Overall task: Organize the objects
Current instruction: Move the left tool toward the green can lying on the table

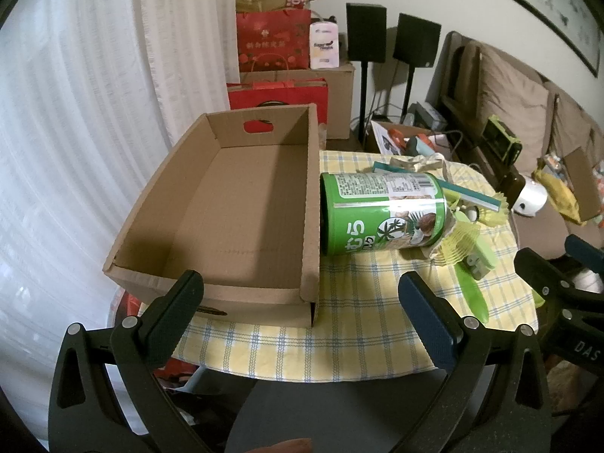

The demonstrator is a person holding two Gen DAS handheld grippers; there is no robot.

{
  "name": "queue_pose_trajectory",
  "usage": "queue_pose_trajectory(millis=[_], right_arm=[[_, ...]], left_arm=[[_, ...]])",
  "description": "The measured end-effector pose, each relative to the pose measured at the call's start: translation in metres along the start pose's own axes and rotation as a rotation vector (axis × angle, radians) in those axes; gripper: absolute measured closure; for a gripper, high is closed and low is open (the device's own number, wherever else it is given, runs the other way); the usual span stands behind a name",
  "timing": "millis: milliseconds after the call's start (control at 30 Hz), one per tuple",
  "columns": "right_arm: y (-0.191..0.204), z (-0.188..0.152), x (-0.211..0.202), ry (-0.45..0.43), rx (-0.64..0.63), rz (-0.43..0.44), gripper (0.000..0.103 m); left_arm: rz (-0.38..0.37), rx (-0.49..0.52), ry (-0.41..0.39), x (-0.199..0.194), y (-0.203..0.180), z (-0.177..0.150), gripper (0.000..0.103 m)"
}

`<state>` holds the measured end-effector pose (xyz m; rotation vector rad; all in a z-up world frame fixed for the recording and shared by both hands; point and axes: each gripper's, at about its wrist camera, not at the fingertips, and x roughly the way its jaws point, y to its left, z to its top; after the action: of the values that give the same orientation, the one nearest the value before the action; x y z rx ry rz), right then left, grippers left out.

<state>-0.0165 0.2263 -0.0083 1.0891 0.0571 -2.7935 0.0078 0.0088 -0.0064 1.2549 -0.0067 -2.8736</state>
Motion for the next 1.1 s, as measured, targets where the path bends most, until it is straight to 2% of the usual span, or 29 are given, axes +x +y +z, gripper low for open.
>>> queue_pose_trajectory(millis=[67, 200, 300, 367, 500, 833, 1033, 1100], right_arm=[[-0.002, 0.000, -0.001, 0.000, 0.000, 0.000, 0.000], [-0.004, -0.001, -0.001, 0.000, 0.001, 0.000, 0.000], [-0.005, 0.000, 0.006, 0.010, -0.001, 0.024, 0.000], [-0.003, 0.000, 0.010, 0.045, 0.019, 0.087, 0.000], [-0.016, 0.000, 0.019, 0.077, 0.069, 0.119, 0.000], [-0.057, 0.010, 0.008, 0.027, 0.111, 0.075, 0.000], [-0.079, 0.011, 0.003, 0.003, 0.135, 0.043, 0.001], [-0.080, 0.011, 0.003, -0.005, 0.126, 0.052, 0.001]], left_arm=[[-0.001, 0.001, 0.002, 0.002, 0.000, 0.000, 0.000], [-0.049, -0.015, 0.020, 0.012, 0.005, 0.002, 0.000], [-0.024, -0.016, -0.013, 0.013, 0.013, 0.005, 0.000], [0.008, -0.025, -0.039, 0.012, 0.019, 0.005, 0.000], [0.015, -0.057, -0.052, 0.010, 0.029, 0.009, 0.000], [0.050, -0.027, -0.030, 0.015, 0.026, 0.008, 0.000], [0.023, -0.018, 0.009, 0.024, 0.026, 0.008, 0.000], [-0.001, -0.046, 0.032, 0.029, 0.028, 0.009, 0.000]])
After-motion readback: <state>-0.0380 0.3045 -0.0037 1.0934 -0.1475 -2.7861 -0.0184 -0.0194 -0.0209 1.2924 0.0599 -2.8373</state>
